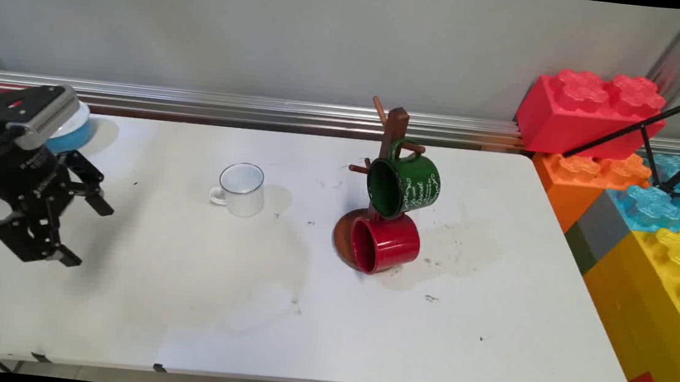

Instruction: Pick up the green mug from the rack

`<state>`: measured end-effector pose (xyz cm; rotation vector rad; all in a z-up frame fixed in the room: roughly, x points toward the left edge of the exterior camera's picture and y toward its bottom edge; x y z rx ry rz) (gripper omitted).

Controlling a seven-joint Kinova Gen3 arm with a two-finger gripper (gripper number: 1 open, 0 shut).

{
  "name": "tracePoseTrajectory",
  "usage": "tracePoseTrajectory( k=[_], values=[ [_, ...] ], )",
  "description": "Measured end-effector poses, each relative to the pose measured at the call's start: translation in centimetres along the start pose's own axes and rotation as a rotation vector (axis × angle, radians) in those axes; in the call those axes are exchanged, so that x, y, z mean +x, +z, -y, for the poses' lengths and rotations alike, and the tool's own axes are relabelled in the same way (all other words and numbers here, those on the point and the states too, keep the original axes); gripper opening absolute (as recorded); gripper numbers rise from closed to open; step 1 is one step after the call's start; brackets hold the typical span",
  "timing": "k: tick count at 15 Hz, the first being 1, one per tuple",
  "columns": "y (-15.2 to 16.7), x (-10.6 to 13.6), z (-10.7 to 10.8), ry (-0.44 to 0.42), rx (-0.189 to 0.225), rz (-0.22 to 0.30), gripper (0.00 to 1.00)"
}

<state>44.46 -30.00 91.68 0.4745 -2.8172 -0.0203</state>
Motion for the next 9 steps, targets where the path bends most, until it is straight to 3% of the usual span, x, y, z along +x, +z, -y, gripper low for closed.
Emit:
tracePoseTrajectory(
  k=[9],
  values=[
    [0.4, 4.8, 1.1, -0.153, 0.000, -0.305, 1.00]
  ],
)
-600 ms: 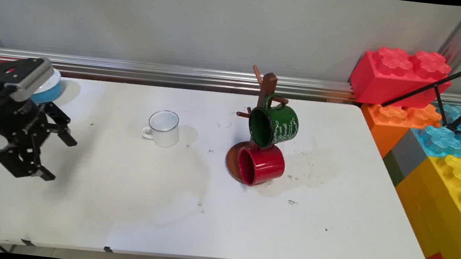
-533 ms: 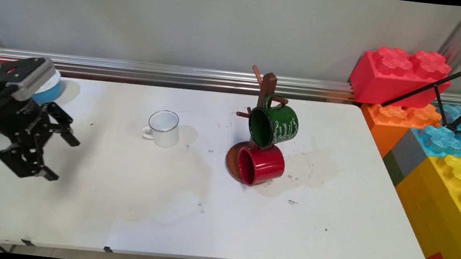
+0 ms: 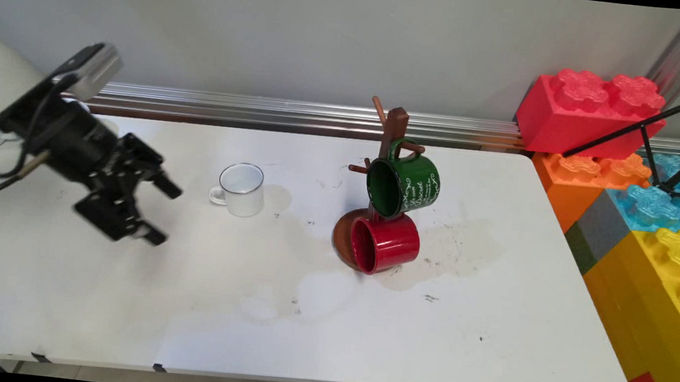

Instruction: Pick up the green mug from the rack

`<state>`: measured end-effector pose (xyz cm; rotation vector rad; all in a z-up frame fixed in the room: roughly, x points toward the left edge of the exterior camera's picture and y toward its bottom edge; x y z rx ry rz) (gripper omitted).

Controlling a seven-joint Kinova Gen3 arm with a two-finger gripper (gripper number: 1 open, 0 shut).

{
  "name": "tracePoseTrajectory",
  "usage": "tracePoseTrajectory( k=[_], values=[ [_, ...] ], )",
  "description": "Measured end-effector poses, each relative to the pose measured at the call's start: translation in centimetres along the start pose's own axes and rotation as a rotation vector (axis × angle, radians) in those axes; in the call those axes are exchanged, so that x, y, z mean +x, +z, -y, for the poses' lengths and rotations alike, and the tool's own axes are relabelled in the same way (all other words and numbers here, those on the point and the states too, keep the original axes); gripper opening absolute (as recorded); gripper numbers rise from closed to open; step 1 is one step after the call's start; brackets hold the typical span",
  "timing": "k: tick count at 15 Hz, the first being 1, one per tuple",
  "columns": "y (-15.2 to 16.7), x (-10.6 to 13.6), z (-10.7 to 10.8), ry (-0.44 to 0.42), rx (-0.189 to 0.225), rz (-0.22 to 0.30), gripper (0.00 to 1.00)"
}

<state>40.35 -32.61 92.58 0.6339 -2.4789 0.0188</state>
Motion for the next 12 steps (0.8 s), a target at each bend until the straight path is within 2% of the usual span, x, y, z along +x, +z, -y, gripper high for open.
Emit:
tracePoseTrajectory(
  k=[4, 7, 9, 12],
  values=[
    [1.8, 2.3, 0.4, -0.075, -0.016, -0.147, 1.00],
    [3.2, 5.0, 0.0, -0.065, -0.031, -0.246, 1.00],
    [3.7, 6.2, -0.3, -0.058, -0.033, -0.291, 1.00],
    [4.2, 7.4, -0.7, -0.052, -0.023, -0.321, 1.00]
  ],
)
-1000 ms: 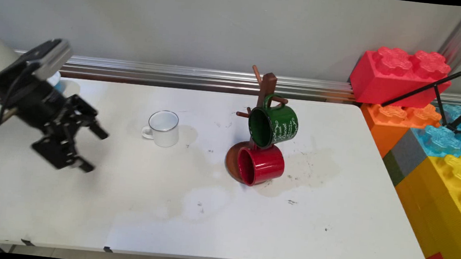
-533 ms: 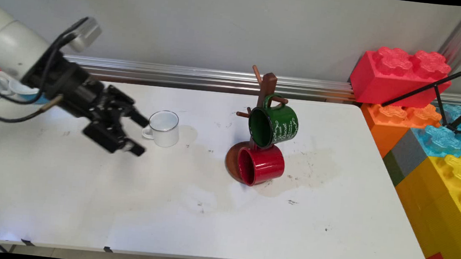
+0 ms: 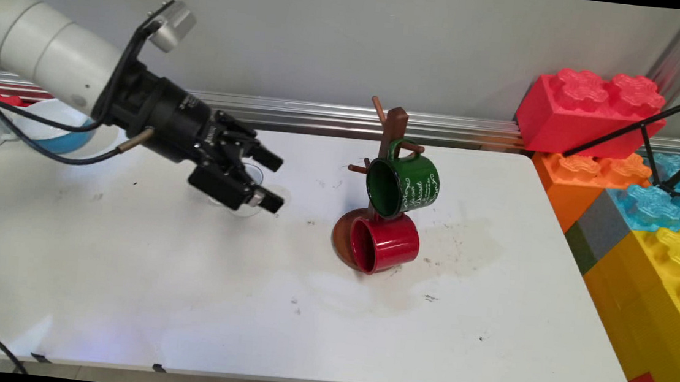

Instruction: Pick up the green mug from the rack

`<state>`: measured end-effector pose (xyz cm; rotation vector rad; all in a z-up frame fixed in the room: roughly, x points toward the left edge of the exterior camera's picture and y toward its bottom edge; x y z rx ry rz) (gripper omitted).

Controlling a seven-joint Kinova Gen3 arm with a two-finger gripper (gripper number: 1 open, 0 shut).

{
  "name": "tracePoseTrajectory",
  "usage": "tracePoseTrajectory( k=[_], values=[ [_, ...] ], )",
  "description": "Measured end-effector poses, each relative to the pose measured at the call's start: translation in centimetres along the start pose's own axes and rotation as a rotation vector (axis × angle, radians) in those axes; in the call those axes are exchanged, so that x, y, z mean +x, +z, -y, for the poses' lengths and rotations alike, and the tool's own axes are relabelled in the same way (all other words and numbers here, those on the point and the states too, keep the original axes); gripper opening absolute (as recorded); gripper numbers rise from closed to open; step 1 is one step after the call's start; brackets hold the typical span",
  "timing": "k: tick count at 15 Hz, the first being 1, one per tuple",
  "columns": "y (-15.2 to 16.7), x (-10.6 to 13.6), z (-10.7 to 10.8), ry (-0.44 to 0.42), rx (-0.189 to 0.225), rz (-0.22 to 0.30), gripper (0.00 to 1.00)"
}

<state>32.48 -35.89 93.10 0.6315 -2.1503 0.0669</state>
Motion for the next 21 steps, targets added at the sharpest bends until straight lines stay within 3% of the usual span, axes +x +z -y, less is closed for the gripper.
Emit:
tracePoseTrajectory(
  k=[5, 8, 13, 21],
  values=[
    [1.6, 2.1, -1.5, -0.026, 0.033, -0.041, 1.00],
    [2.9, 3.4, -2.9, -0.087, 0.044, -0.057, 1.00],
    [5.0, 5.2, -4.9, -0.193, 0.069, -0.063, 1.00],
    [8.6, 6.4, -6.1, -0.309, 0.115, -0.066, 1.00]
  ],
)
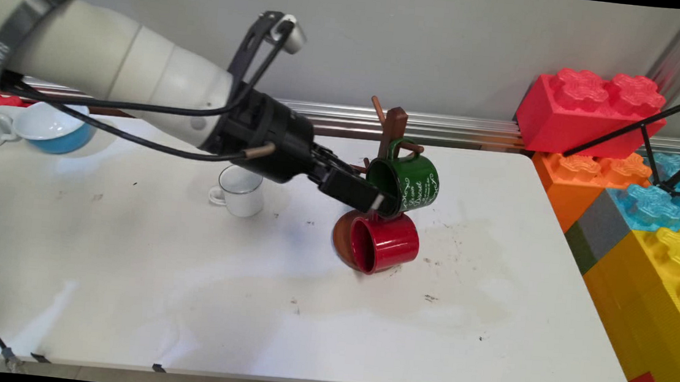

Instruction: Pick up the green mug from the rack

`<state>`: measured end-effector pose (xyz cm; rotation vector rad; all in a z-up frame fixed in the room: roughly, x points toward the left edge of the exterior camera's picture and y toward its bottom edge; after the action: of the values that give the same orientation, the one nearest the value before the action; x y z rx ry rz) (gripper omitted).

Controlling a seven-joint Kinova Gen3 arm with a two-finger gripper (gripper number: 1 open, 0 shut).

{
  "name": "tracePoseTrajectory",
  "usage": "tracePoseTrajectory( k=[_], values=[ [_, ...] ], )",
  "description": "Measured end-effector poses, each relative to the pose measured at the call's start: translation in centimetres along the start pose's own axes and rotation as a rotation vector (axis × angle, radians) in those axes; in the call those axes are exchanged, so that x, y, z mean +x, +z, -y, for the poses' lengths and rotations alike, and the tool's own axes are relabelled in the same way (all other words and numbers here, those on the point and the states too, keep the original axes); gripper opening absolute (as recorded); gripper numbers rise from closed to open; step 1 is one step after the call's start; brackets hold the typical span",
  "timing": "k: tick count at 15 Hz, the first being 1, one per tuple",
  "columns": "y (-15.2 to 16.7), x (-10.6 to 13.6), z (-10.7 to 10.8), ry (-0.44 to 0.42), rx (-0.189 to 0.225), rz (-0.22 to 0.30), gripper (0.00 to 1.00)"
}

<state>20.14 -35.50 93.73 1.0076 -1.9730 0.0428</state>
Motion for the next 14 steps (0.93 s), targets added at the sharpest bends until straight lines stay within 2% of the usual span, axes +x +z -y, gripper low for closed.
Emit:
tracePoseTrajectory(
  k=[5, 14],
  values=[
    [2.3, 0.3, 0.0, -0.050, 0.022, -0.013, 1.00],
    [6.0, 0.1, 0.4, -0.161, 0.030, -0.034, 1.00]
  ],
)
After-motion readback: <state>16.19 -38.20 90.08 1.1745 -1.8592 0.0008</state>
